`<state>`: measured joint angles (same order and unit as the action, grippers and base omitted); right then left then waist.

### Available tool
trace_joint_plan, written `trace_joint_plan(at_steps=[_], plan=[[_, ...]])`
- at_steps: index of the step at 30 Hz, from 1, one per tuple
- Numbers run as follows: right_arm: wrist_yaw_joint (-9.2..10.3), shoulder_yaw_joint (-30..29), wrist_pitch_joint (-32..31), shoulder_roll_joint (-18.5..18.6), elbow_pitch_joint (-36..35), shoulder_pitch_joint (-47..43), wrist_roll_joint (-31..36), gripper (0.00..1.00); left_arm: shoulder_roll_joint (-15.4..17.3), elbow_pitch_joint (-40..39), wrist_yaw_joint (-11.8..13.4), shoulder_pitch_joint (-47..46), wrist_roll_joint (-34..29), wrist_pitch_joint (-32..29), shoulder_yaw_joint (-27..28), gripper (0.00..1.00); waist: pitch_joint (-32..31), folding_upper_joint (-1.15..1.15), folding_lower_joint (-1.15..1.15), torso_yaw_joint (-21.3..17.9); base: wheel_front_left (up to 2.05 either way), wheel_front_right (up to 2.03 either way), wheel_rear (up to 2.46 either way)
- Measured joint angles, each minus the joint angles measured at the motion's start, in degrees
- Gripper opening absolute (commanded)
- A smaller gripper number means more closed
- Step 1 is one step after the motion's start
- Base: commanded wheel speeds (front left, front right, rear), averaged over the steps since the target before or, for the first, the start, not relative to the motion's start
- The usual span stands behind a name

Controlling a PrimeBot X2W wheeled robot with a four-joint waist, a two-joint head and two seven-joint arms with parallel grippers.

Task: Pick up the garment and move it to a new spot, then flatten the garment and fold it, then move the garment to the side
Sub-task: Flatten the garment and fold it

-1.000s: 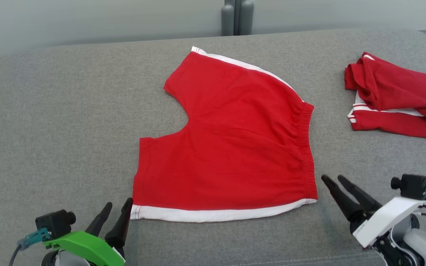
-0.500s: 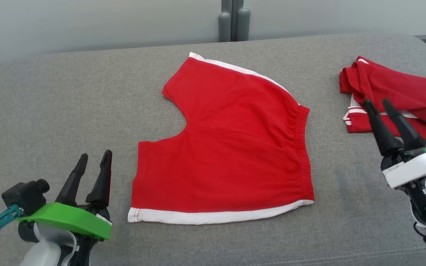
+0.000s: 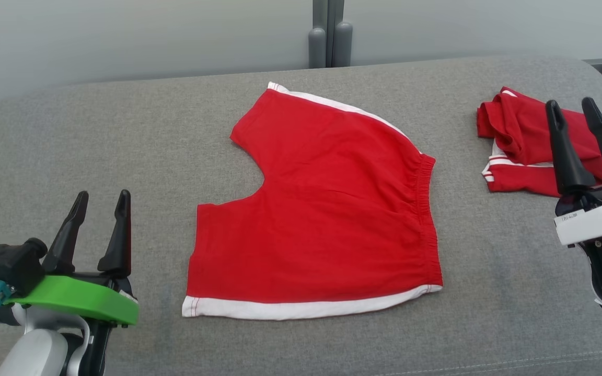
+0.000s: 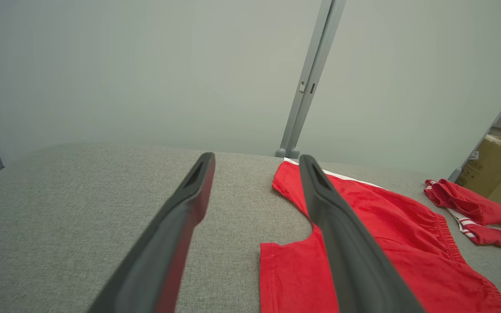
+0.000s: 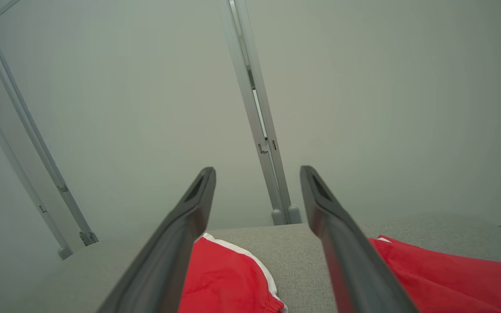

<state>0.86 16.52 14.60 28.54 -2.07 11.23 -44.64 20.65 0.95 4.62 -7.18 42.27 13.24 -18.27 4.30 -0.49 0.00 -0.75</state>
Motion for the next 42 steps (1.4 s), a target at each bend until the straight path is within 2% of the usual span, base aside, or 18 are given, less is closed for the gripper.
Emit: trace_joint_plan(at_steps=[1,3,7,26,42], plan=[[1.41,-0.7,0.0,-0.2,0.0,-1.5,1.5,1.0,-0.1,0.1,0.2,0.1,-1.1,0.0,-0.4,1.0,-0.1,0.0,0.0,0.1,0.0,0.0,0.0],[2.79,-1.6,0.0,-0.4,0.1,-3.4,3.1,1.0,-0.2,0.2,0.3,0.2,-2.3,0.0,-0.6,1.0,-0.4,0.0,0.0,0.1,0.0,0.0,0.0],[3.83,-1.5,0.0,-1.2,0.7,-6.2,4.9,1.0,-0.2,0.2,0.8,0.6,-4.0,0.5,-0.5,1.0,-0.6,0.0,0.0,0.2,0.0,0.0,0.0],[4.79,-3.0,0.0,-4.9,0.0,-10.8,10.7,1.0,-3.1,0.1,1.5,3.5,-8.0,1.0,0.3,1.0,0.2,0.0,0.0,0.2,0.0,0.0,0.0],[4.71,-2.8,0.0,-5.4,0.6,-12.4,13.0,1.0,-4.8,0.4,2.0,4.0,-9.3,1.0,0.9,1.0,0.6,0.0,0.0,0.7,0.0,0.0,0.0]])
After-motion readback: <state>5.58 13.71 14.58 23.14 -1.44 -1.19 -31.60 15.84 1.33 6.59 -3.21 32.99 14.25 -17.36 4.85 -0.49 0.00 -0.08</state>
